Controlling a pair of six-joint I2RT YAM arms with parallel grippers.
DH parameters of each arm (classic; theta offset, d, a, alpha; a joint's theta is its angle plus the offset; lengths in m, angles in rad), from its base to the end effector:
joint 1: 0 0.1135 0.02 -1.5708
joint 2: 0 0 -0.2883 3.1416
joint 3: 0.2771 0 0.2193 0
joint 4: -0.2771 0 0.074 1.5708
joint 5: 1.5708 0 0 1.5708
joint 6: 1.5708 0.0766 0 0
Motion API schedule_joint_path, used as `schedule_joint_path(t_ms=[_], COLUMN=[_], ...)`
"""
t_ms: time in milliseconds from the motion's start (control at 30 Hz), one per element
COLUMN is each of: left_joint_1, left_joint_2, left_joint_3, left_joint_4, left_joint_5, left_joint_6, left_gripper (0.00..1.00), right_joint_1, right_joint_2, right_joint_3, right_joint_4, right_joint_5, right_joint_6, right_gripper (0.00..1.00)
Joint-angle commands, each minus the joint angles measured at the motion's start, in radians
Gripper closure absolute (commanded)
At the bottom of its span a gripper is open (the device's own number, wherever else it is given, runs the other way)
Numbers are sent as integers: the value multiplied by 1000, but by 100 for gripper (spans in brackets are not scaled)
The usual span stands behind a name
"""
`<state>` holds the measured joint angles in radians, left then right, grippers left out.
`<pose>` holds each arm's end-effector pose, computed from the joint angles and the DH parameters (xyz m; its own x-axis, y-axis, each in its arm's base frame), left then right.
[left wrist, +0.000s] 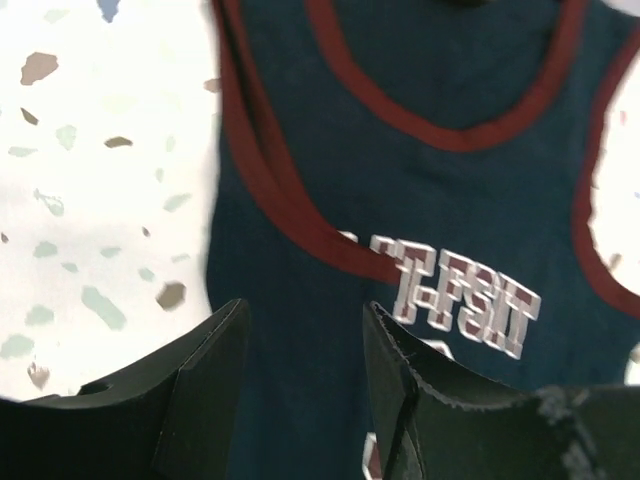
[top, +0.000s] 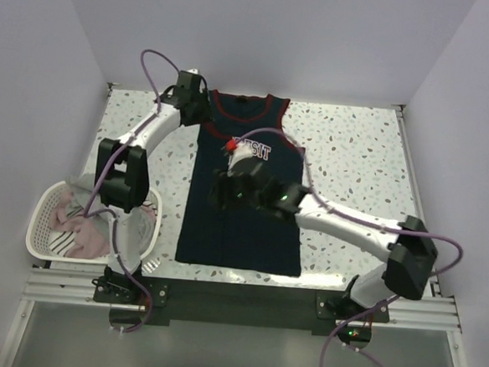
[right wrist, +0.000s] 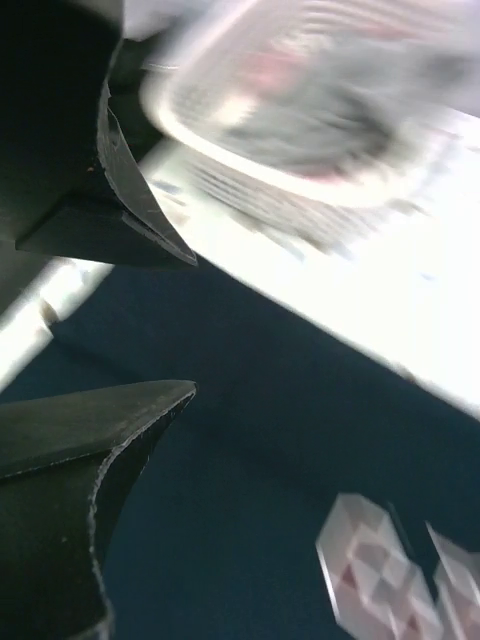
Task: Fold and stack the tank tops
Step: Fold the tank top
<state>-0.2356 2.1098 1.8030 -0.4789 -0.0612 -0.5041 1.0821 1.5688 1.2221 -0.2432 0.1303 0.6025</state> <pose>0.4810 -0.1107 0.2480 -0.6945 -0.3291 -0.6399 -0.1650 0.9384 -0.3036 0.1791 0.3157 0.3031 -0.6826 -0.0868 -0.7256 -0.5315 0.7404 0.4114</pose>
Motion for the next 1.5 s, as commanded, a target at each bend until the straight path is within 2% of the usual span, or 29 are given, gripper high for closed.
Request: schedule_joint_path(t_ms=[0,67,100,133,200,267,300,400,500,700,867,1067,1200,1233,1467], left_joint_1=[-101,-157,-186,-241,-333,-404,-474,-576,-703,-864,-962,-1022,-1057,-1061,-1113], left_joint_2=[-178,-255,-281,-309,-387,-437,-450,-479,-479,-452,-395,-327,-274,-255,-197], left_joint_3=[-80,-187,-227,-323,-411,-508,-530,-609,-659,-686,-685,-653,-614,-608,-533], left_joint_4=[34,78,88,150,192,241,243,283,298,318,335,335,322,321,270], left_joint_5=[2,-11,-23,-6,3,3,-11,-2,3,-18,-25,-40,-54,-55,-110], left_joint_6=[-10,-34,-56,-88,-128,-157,-166,-198,-234,-272,-295,-312,-317,-317,-324], left_gripper=[46,47,48,49,52,53,54,54,55,57,57,59,60,61,62], right_joint_1=[-295,-408,-521,-577,-715,-810,-830,-887,-901,-916,-915,-915,-915,-916,-916], right_joint_2=[-105,-115,-107,-98,-44,50,80,210,322,447,543,603,620,619,606], right_joint_3=[-64,-67,-64,-61,-29,38,63,149,235,315,359,390,396,393,364], right_joint_4=[-113,-133,-133,-127,-119,-142,-146,-140,-146,-108,-99,-85,-88,-81,-67], right_joint_5=[-1,-21,-46,-110,-158,-179,-184,-199,-179,-182,-186,-173,-161,-158,-150], right_joint_6=[10,-18,-26,-38,-55,-89,-98,-122,-156,-181,-172,-170,-170,-168,-170], right_gripper=[49,49,49,50,50,52,52,54,56,57,58,61,71,77,88])
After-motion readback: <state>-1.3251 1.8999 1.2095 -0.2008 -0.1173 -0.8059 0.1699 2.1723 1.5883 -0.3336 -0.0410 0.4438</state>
